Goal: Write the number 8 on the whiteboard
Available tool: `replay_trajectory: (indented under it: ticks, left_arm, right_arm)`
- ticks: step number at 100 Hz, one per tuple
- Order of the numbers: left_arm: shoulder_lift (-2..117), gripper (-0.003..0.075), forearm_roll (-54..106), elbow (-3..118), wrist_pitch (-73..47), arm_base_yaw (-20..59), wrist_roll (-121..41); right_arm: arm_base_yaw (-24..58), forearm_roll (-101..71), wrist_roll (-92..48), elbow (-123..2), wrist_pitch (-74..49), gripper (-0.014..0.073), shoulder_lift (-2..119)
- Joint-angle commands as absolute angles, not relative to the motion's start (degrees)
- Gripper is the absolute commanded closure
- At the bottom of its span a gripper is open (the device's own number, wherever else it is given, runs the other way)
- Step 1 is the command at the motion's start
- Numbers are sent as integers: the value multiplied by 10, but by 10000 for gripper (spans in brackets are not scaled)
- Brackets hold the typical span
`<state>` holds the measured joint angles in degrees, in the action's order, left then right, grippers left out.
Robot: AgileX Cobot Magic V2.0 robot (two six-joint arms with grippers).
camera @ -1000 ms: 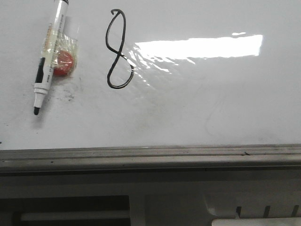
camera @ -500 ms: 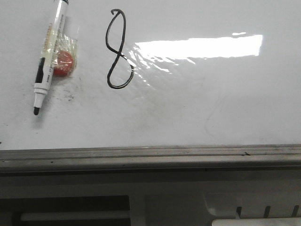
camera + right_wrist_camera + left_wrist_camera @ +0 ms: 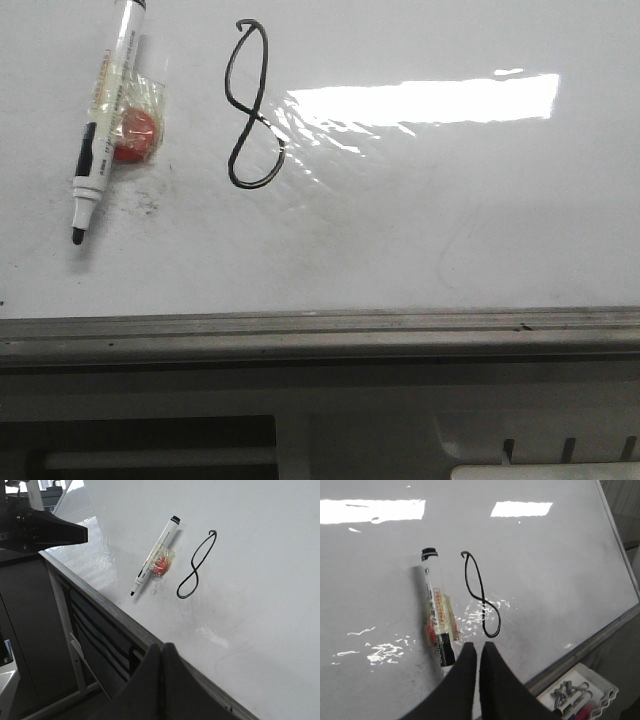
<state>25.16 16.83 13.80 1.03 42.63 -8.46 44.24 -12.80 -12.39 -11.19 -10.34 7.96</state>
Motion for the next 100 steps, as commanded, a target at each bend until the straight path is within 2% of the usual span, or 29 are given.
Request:
replay_trajectory:
  ticks: [1,14,34,51,75,89,100]
  left_arm:
    - [253,741,132,142,51,419,-82]
    - [235,741,57,124,42,382,-82]
    - [158,741,-13,87,-31,281,-82]
    - [66,741,-14,45,-57,177,-53]
    - [13,741,-12,7,-55,36,30]
    - [-13,741,4,-20,-52,5,31]
    - [-18,741,10,-19,-115,6,45]
  right_arm:
    - [443,-123,-125,-125,-63,657,84]
    - [443,-123,-125,-125,-63,657,84]
    - [443,-123,-125,-125,-64,657,84]
    - [443,-123,-125,-125,-64,657,84]
    - [443,-123,-125,-125,-64,657,84]
    - [443,-123,-125,-125,-64,657,84]
    - [443,-123,-125,-125,-64,657,84]
